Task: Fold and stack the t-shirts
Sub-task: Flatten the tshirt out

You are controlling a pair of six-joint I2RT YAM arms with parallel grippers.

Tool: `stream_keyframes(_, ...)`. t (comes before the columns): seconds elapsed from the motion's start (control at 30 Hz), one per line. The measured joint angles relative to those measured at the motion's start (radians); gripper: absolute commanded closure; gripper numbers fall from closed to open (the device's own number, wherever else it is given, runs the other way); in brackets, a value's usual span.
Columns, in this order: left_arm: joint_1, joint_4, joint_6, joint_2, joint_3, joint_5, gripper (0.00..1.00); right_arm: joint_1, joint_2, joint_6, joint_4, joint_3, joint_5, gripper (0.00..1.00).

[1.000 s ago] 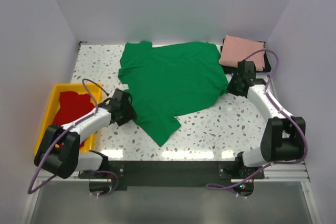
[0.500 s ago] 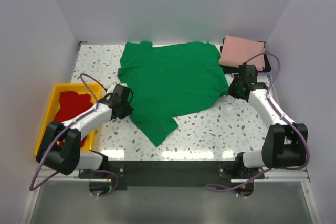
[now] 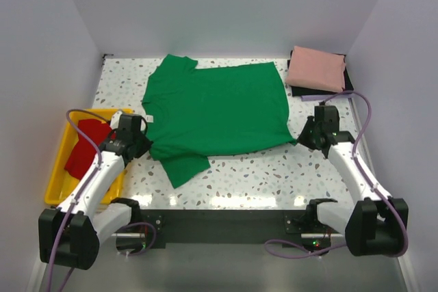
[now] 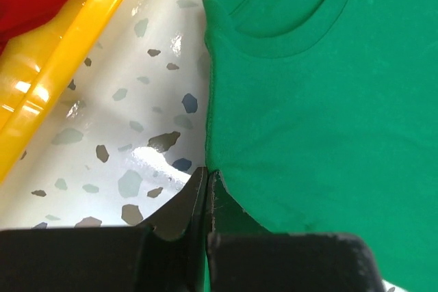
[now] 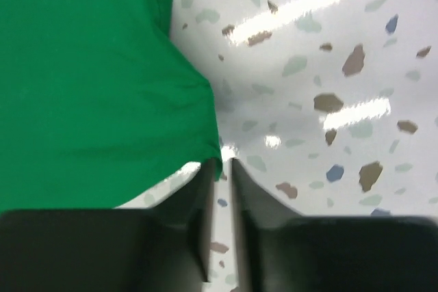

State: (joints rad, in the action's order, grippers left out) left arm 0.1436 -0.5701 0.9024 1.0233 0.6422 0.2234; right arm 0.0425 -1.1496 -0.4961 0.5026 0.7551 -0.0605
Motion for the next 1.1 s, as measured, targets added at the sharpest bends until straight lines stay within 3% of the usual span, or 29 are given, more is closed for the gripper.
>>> stream_keyframes(0.07, 0.000, -0.014, 0.000, -0.007, 0.000, -0.010, 1.00, 0.000, 0.051, -0.011, 0.012, -0.034, 0.012, 0.61)
stream_keyframes(0.13, -0.001, -0.026, -0.004, -0.006, 0.000, -0.026, 0.87, 0.000, 0.103, -0.021, 0.027, -0.060, 0.027, 0.54)
stream_keyframes(0.17, -0.002, -0.029, -0.006, -0.006, 0.000, -0.039, 0.70, 0.000, 0.120, -0.026, 0.030, -0.066, 0.032, 0.54)
stream_keyframes(0.2, -0.002, -0.031, -0.013, -0.006, 0.000, -0.047, 0.62, 0.000, 0.137, -0.029, 0.030, -0.073, 0.039, 0.53)
stream_keyframes(0.3, -0.004, -0.036, -0.014, -0.006, 0.000, -0.072, 0.42, 0.000, 0.162, -0.035, 0.029, -0.085, 0.058, 0.54)
stream_keyframes(0.33, -0.005, -0.039, -0.014, -0.007, 0.000, -0.078, 0.40, 0.000, 0.161, -0.036, 0.028, -0.089, 0.062, 0.55)
stream_keyframes(0.6, 0.007, -0.068, -0.013, -0.093, -0.003, -0.104, 0.37, 0.000, 0.119, -0.081, -0.005, -0.175, 0.081, 0.61)
stream_keyframes(0.9, 0.338, -0.080, 0.162, -0.160, -0.174, -0.083, 0.41, 0.000, 0.063, -0.140, -0.066, -0.229, 0.105, 0.59)
stream_keyframes(1.1, 0.462, -0.100, 0.248, -0.099, -0.212, -0.040, 0.40, 0.000, 0.063, -0.147, -0.070, -0.229, 0.097, 0.52)
